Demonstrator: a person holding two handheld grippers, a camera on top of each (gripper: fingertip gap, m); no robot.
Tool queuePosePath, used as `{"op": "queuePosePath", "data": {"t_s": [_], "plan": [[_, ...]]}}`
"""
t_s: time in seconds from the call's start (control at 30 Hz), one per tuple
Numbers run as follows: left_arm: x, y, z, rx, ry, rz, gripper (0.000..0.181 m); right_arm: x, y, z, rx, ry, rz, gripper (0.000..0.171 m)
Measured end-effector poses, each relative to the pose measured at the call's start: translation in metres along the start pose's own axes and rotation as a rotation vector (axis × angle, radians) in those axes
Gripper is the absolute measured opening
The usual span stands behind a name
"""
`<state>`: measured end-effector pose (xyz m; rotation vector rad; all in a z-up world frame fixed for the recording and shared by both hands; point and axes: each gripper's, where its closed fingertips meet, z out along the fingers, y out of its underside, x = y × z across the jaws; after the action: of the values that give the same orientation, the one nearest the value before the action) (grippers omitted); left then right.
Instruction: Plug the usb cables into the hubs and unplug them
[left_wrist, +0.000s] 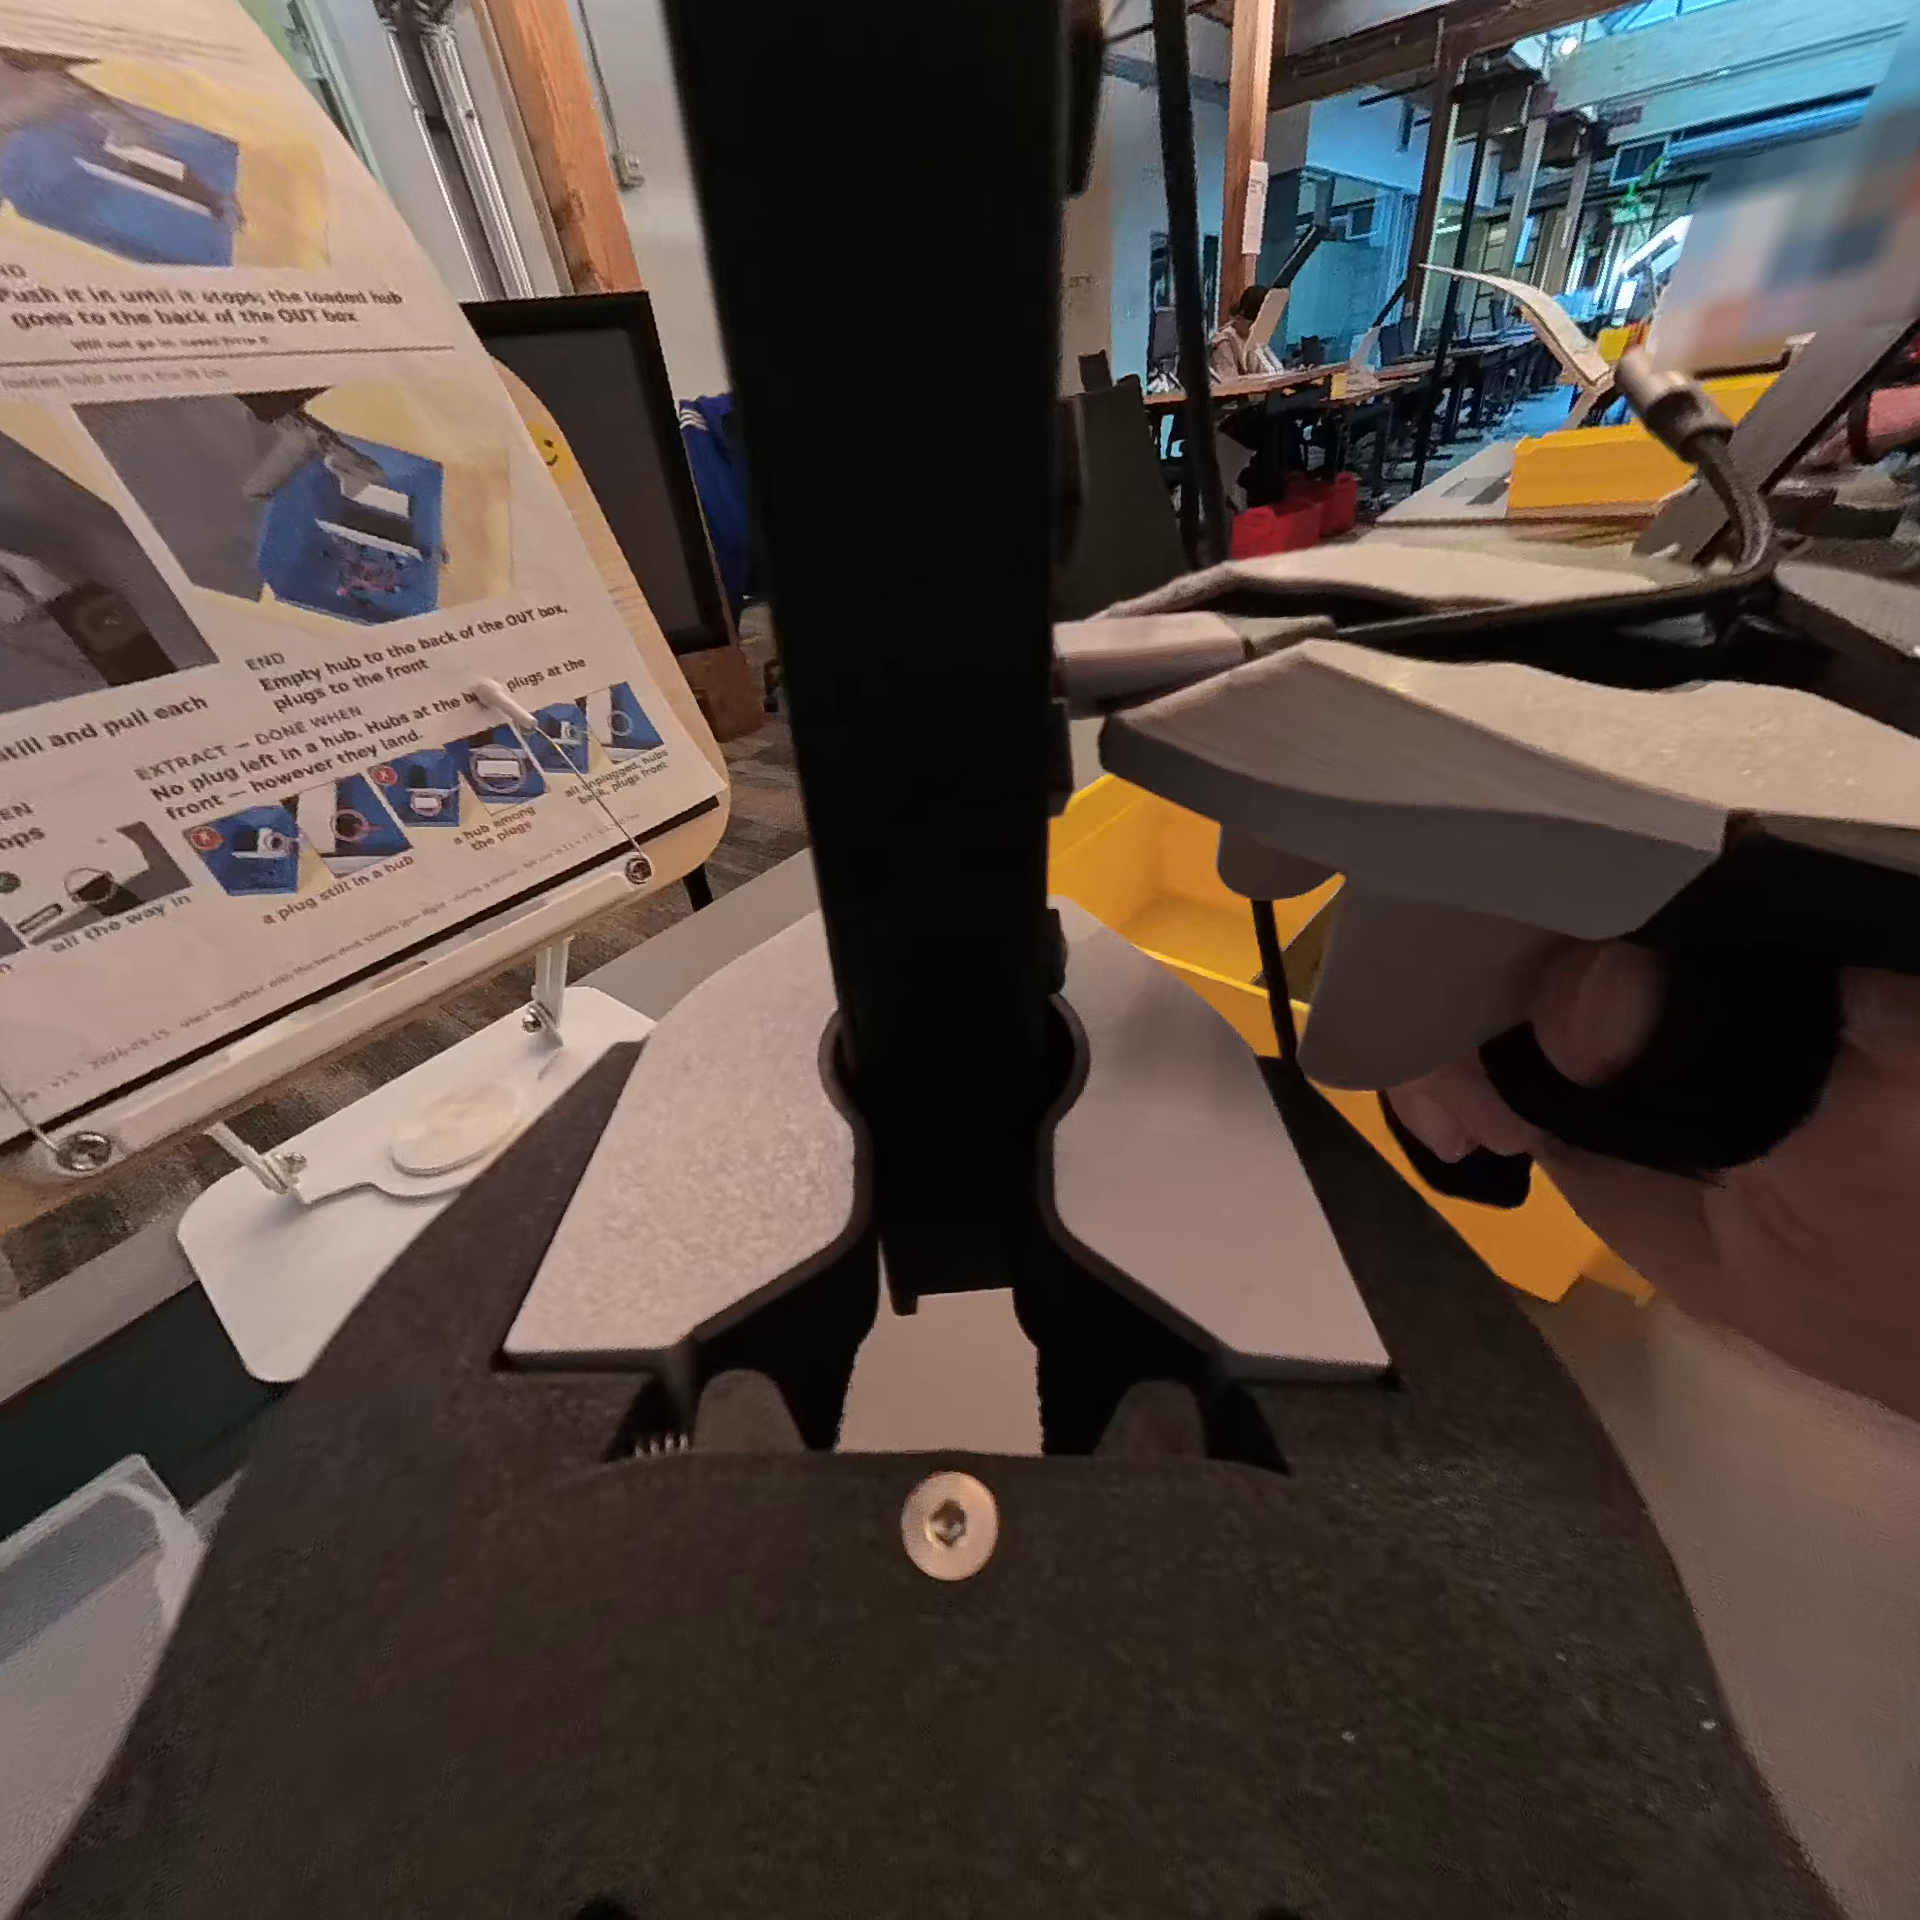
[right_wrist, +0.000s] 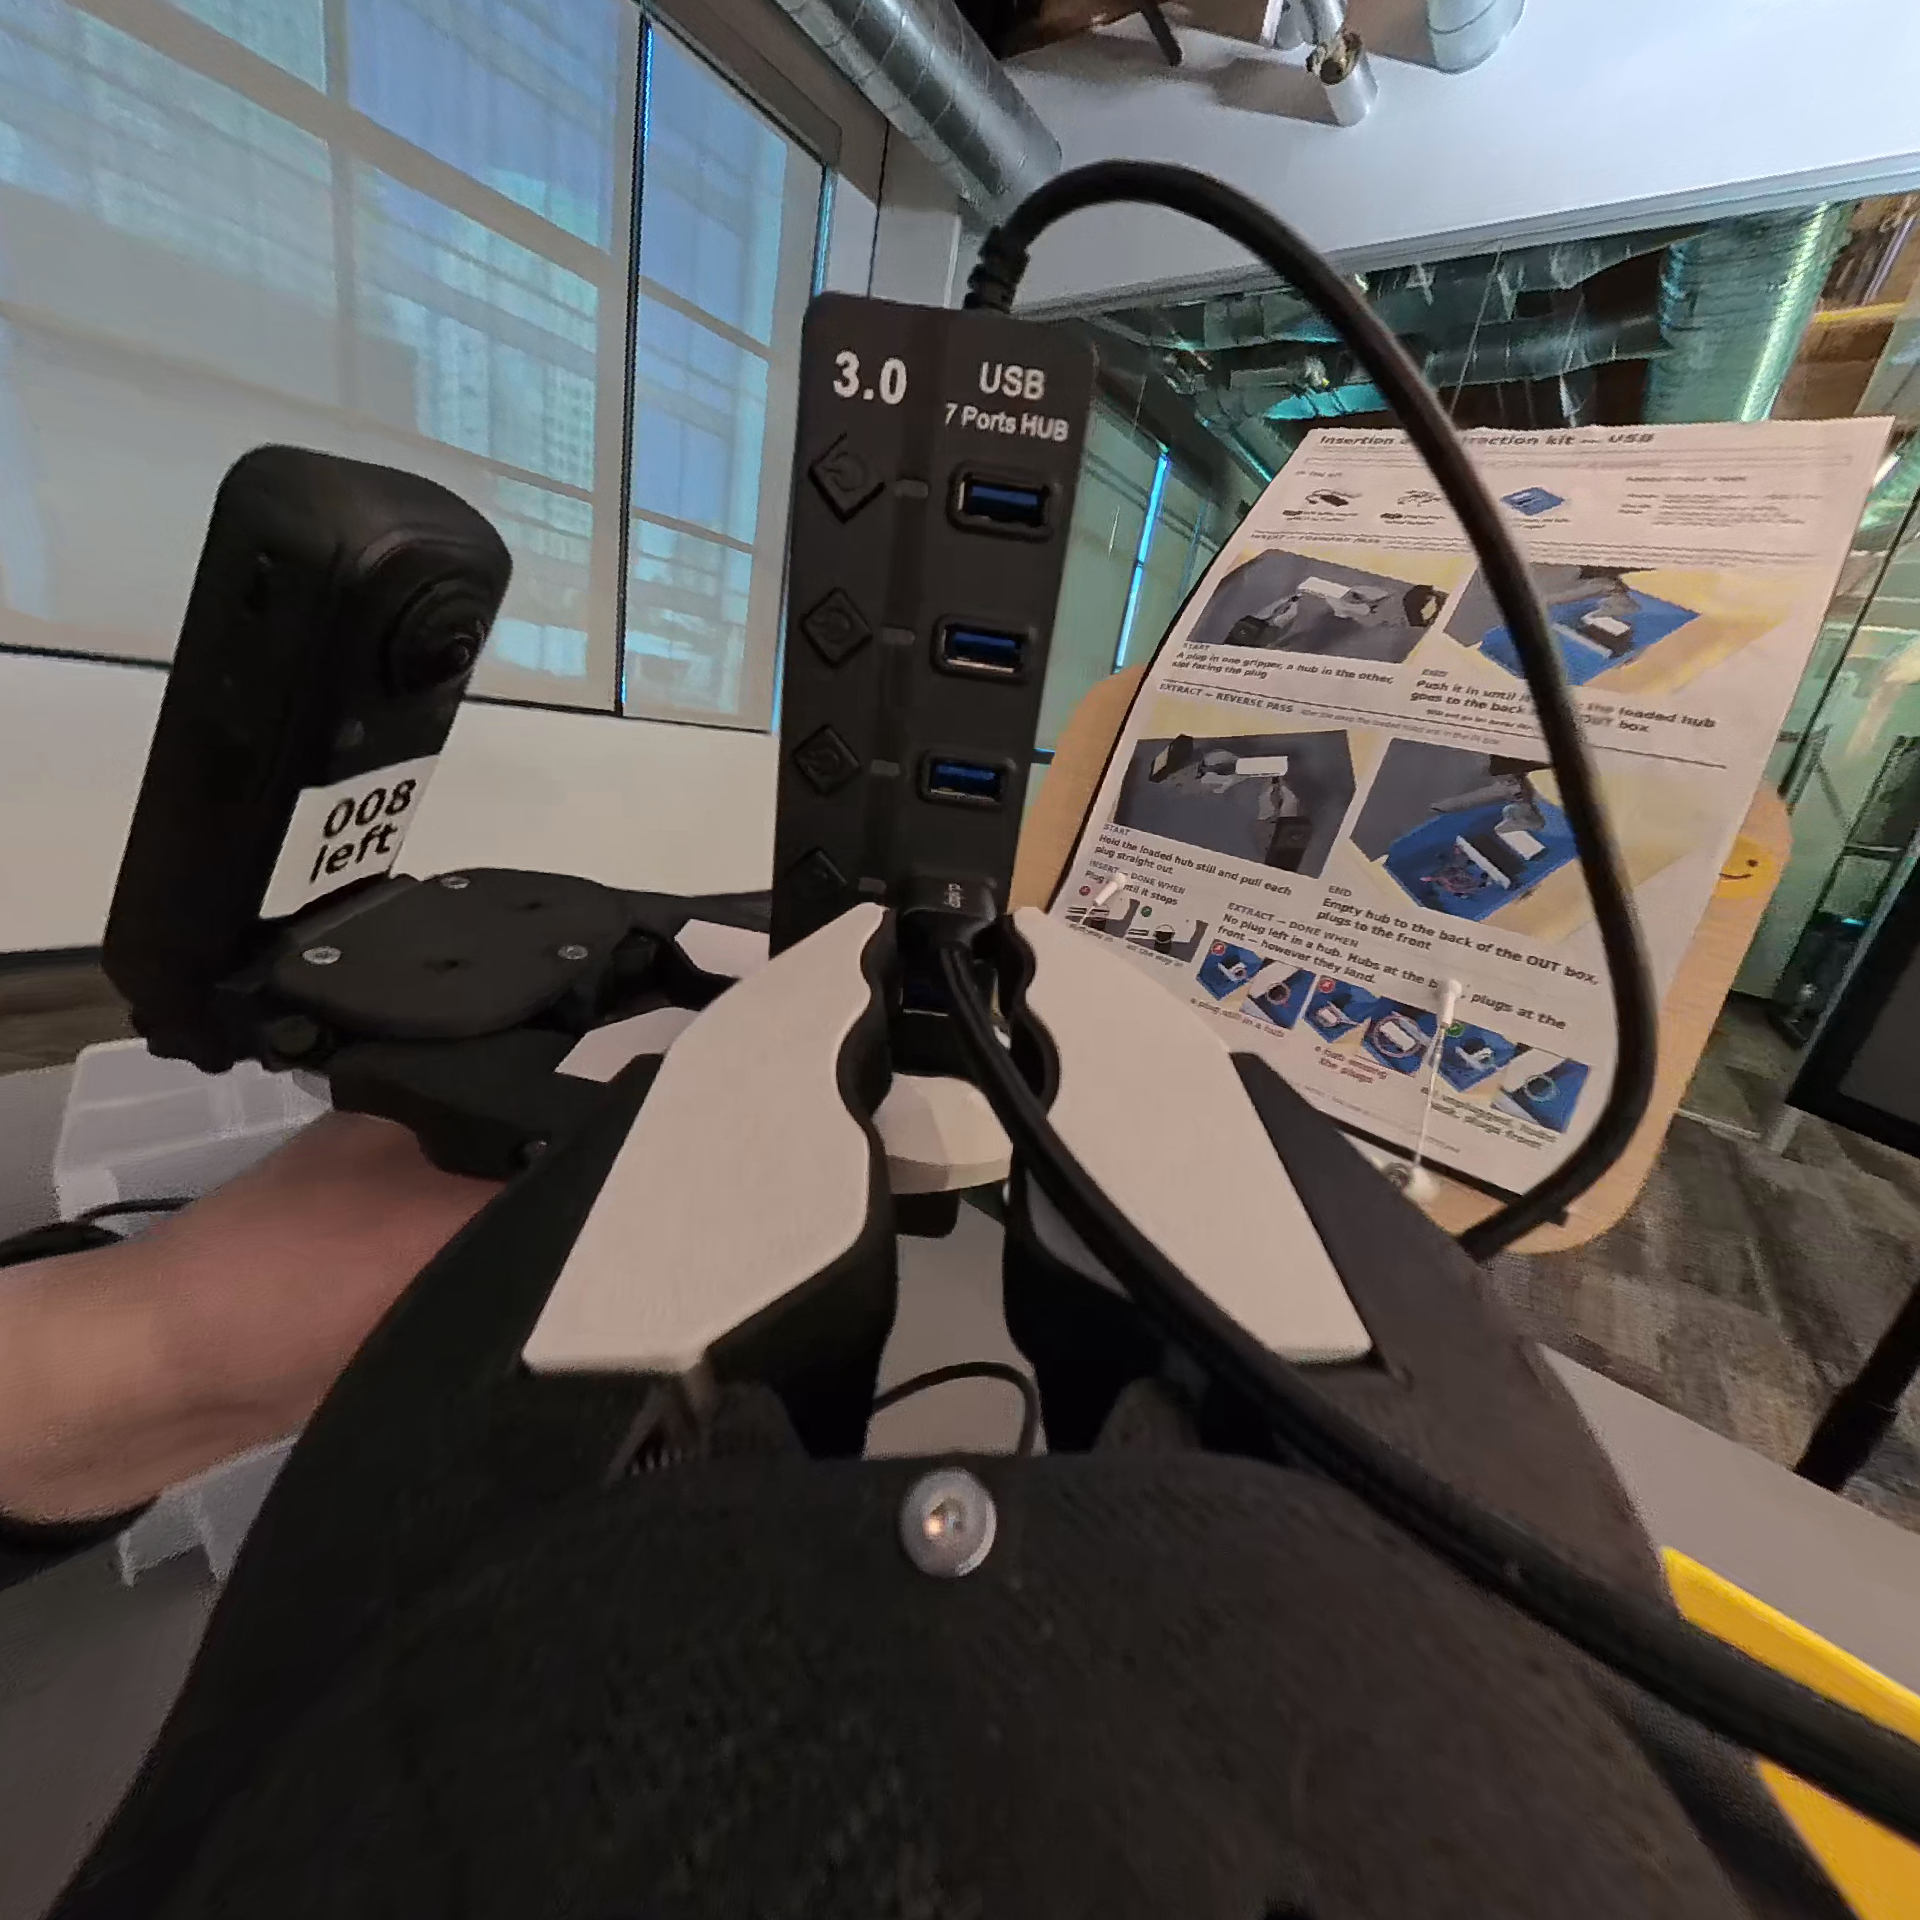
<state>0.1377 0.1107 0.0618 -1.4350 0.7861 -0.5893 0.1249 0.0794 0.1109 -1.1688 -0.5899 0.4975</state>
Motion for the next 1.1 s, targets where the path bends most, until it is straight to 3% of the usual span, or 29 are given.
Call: {"op": "queuePosePath", "data": {"t_s": [0.47, 0.9, 1.1], "plan": [[-0.003, 0.000, 0.000, 0.031, -0.021, -0.083, 0.026, -0.001, -0.009, -0.005, 0.073, 0.000, 0.043, 0.017], [-0.007, -0.003, -0.004, 0.009, -0.081, 0.140, 0.028, -0.003, -0.011, -0.008, 0.055, -0.047, 0.031, 0.017], [-0.005, 0.000, -0.002, -0.002, -0.072, 0.138, 0.028, -0.002, -0.010, -0.008, 0.049, -0.050, 0.037, 0.017]]}}
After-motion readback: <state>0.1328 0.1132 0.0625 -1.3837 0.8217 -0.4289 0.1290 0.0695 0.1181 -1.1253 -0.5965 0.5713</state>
